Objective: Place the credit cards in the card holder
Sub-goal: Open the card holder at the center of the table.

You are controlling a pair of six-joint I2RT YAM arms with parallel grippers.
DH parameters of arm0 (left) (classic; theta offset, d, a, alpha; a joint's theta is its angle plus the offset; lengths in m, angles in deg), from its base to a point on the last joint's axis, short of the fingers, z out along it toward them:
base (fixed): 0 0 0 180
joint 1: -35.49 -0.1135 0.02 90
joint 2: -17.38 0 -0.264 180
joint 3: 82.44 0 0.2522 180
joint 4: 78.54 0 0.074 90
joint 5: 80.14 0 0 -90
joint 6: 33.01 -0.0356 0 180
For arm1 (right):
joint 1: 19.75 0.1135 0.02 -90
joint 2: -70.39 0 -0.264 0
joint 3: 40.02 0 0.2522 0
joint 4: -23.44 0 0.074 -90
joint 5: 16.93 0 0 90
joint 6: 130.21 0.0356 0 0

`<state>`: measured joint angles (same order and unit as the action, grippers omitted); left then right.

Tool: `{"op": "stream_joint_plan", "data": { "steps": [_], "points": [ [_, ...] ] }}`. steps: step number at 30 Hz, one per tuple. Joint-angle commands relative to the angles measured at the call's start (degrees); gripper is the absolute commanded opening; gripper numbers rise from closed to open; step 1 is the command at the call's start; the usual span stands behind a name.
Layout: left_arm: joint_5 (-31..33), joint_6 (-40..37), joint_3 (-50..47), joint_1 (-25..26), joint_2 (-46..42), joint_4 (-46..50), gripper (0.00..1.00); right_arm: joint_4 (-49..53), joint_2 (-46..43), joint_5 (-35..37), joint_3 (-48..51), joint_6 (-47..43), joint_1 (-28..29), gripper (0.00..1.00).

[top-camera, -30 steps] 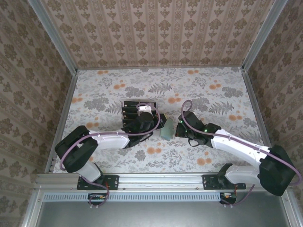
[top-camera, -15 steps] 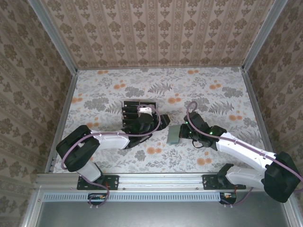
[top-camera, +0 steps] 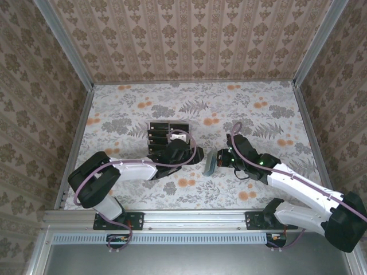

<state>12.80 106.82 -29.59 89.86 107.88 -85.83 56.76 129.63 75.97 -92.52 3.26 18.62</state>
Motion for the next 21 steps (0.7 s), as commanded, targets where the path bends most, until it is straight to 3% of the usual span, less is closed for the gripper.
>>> {"op": "stream_joint_plan", "data": {
  "steps": [1,11,21],
  "points": [
    [-1.44,-2.84,2.71,0.41,-0.41,1.17,0.71,0.76,-0.70,-0.55,-1.44,-0.75,-0.31,0.00],
    [-1.09,-4.84,5.01,1.37,0.65,3.46,0.72,1.20,-0.97,0.51,-0.47,-0.66,-0.40,0.00],
    [2.96,-7.08,6.05,1.88,1.00,17.14,0.60,0.98,-2.54,0.06,2.62,-1.18,-2.61,0.00]
  ]
}}
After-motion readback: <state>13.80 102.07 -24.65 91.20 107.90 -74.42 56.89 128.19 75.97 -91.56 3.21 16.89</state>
